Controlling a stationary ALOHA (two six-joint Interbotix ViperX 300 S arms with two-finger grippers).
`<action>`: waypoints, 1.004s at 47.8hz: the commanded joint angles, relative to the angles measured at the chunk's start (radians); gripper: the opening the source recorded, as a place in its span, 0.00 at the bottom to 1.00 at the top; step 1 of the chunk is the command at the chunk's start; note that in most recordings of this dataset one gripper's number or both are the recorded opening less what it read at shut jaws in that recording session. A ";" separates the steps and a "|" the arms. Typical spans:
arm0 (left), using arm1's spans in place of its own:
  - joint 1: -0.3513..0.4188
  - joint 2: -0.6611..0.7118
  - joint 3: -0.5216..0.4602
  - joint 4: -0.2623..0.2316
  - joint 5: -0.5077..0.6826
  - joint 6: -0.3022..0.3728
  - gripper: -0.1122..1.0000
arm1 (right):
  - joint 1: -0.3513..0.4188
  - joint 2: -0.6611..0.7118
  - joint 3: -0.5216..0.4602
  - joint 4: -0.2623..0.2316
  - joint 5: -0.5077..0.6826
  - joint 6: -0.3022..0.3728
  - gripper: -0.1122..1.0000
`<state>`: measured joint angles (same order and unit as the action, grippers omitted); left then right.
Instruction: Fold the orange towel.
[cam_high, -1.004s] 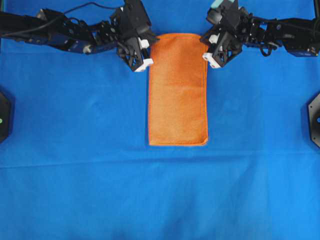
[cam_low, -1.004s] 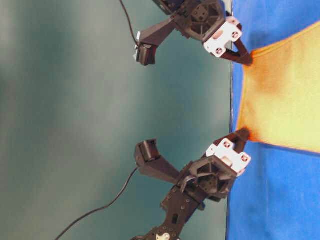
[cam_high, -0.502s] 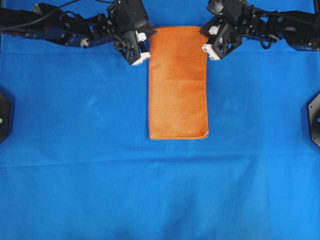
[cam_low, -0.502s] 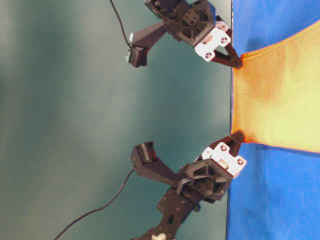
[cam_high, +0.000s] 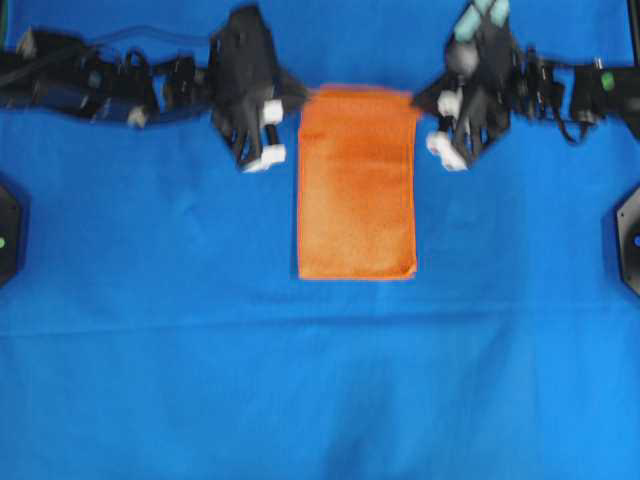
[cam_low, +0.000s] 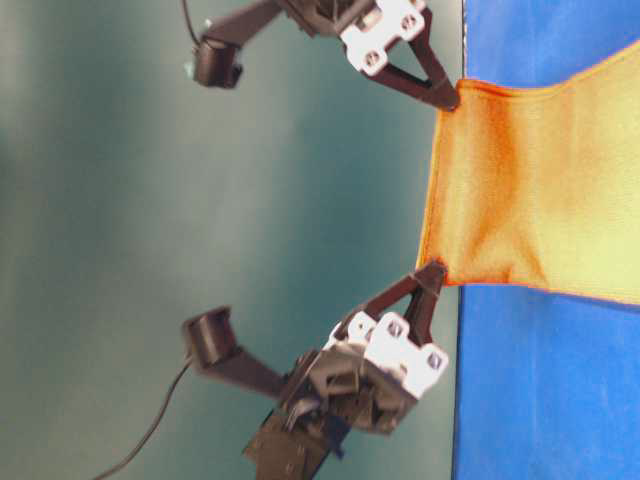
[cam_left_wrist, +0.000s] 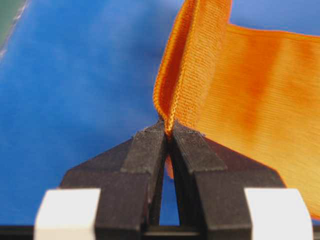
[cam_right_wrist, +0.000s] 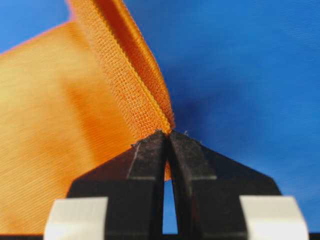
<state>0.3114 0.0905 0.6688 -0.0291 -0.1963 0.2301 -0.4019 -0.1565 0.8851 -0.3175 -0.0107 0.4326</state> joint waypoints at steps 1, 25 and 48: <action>-0.041 -0.054 0.015 0.002 -0.003 -0.006 0.11 | 0.055 -0.049 0.012 0.006 0.018 0.006 0.12; -0.295 -0.038 0.091 0.000 0.009 -0.086 0.11 | 0.298 -0.023 0.048 0.009 0.089 0.097 0.12; -0.345 0.052 0.086 0.002 -0.063 -0.196 0.12 | 0.351 0.074 0.048 0.028 0.032 0.100 0.12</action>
<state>-0.0261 0.1519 0.7624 -0.0291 -0.2531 0.0399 -0.0522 -0.0752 0.9357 -0.2991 0.0230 0.5338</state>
